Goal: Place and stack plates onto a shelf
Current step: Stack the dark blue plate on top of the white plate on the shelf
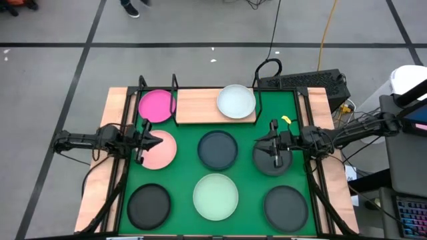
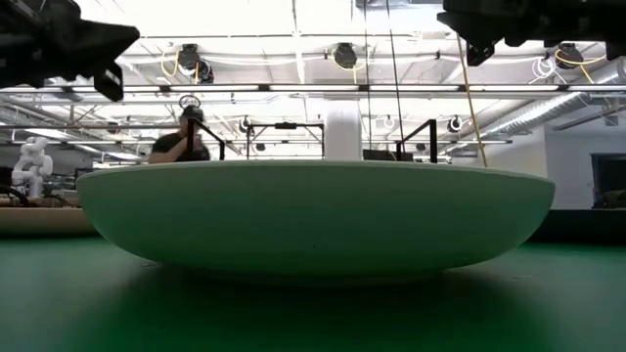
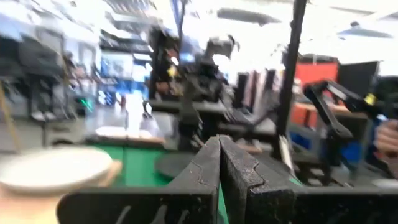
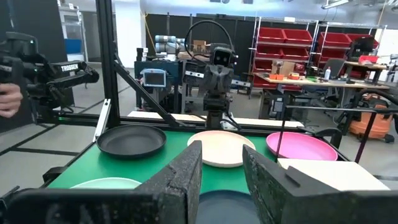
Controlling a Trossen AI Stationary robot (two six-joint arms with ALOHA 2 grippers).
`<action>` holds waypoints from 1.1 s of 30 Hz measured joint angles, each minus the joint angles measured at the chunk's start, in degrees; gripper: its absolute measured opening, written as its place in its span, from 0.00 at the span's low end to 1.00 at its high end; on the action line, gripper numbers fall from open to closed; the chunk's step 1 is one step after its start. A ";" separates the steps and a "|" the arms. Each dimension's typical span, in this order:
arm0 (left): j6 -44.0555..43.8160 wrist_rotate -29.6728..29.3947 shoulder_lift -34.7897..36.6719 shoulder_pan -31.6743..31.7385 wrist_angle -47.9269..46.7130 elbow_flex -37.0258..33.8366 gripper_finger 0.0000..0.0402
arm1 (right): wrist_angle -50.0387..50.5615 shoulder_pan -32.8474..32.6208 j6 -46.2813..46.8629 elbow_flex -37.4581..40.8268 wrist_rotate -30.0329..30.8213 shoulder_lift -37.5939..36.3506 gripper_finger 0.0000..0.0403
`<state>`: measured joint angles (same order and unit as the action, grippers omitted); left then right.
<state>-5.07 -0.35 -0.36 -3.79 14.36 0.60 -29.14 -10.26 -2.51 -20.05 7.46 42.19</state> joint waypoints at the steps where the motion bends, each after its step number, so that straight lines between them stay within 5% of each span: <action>1: 0.61 -1.65 -0.01 -0.02 1.53 0.00 0.01 | -0.19 0.00 -0.02 0.00 0.00 0.00 0.24; 11: 9.91 -5.71 -6.06 -0.02 -0.77 6.68 0.01 | -0.16 0.00 -0.10 0.00 0.04 0.01 0.24; 24: 14.37 -10.24 -35.49 -0.04 -16.85 29.36 0.01 | 0.28 0.02 -0.33 0.00 0.17 0.02 0.24; 33: 15.99 -10.28 -47.45 -0.07 -19.40 35.35 0.01 | 1.46 0.02 -0.17 0.00 0.20 0.04 0.24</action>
<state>10.92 -10.63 -47.81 -3.86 -5.03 35.95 -27.68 -10.24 -2.68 -20.05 7.66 42.24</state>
